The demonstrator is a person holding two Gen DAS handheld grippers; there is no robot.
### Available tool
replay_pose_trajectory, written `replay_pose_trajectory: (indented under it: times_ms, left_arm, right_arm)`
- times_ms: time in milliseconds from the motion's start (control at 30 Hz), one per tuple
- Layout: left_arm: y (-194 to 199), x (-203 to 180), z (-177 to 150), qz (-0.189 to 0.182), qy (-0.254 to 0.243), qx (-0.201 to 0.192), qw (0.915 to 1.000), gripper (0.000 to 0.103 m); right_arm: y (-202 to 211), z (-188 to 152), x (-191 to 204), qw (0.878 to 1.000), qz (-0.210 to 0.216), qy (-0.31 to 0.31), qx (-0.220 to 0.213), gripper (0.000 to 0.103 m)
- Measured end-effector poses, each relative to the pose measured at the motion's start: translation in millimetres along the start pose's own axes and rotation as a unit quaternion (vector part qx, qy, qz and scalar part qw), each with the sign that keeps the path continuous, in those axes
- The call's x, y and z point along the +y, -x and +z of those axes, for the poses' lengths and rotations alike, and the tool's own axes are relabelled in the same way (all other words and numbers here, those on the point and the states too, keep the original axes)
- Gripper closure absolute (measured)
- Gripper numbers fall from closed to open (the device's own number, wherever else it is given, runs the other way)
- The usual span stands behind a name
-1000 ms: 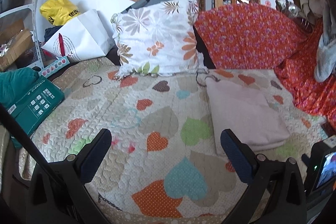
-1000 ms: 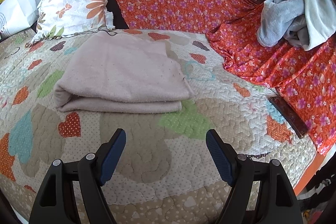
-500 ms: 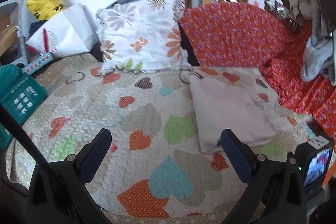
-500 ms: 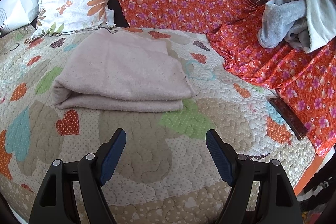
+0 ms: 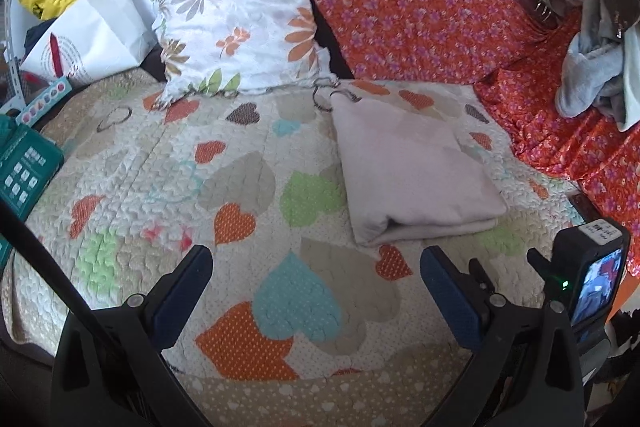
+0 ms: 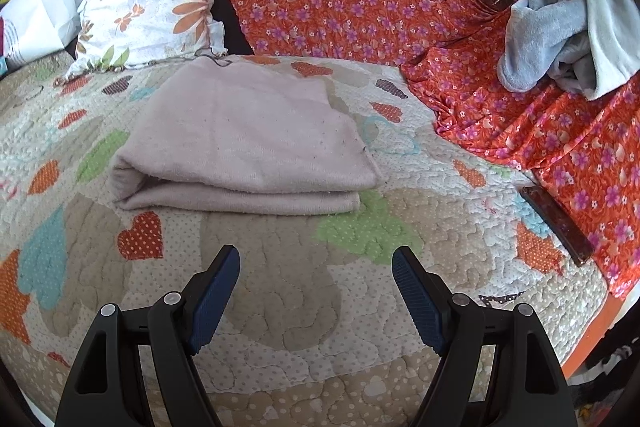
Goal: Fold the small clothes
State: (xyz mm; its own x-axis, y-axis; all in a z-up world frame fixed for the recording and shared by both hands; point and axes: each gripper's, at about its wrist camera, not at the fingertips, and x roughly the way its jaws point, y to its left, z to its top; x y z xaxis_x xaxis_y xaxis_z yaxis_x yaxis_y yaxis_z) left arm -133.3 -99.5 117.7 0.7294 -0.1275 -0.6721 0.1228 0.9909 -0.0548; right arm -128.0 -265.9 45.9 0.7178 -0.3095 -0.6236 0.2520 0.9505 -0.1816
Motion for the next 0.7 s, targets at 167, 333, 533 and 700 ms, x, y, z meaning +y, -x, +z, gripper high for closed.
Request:
replay_pose_trajectory:
  times_ms: [167,333,533,700]
  left_arm:
    - [-3.3,6.9,-7.5,0.021,0.005,0.015,0.9997,0.000]
    - [-7.8,3.3,-6.8,0.018,0.006,0.031,0.9993,0.000]
    - [-17.8,-3.7,-12.3,0.016,-0.002,0.059,0.9982,0.000]
    - [-21.3,-5.6,-14.1,0.017,-0.003,0.068,0.9975,0.000]
  right_arm:
    - [2.8,2.6,-9.9,0.999,0.023,-0.033,-0.003,0.020]
    - [0.8,3.8,-20.2,0.997,0.029,-0.064,0.003,0.020]
    - [1.5,4.8,-22.9,0.997,0.034,-0.073,0.000,0.018]
    - [0.9,5.0,-21.8,0.997,0.035,-0.070,0.001,0.018]
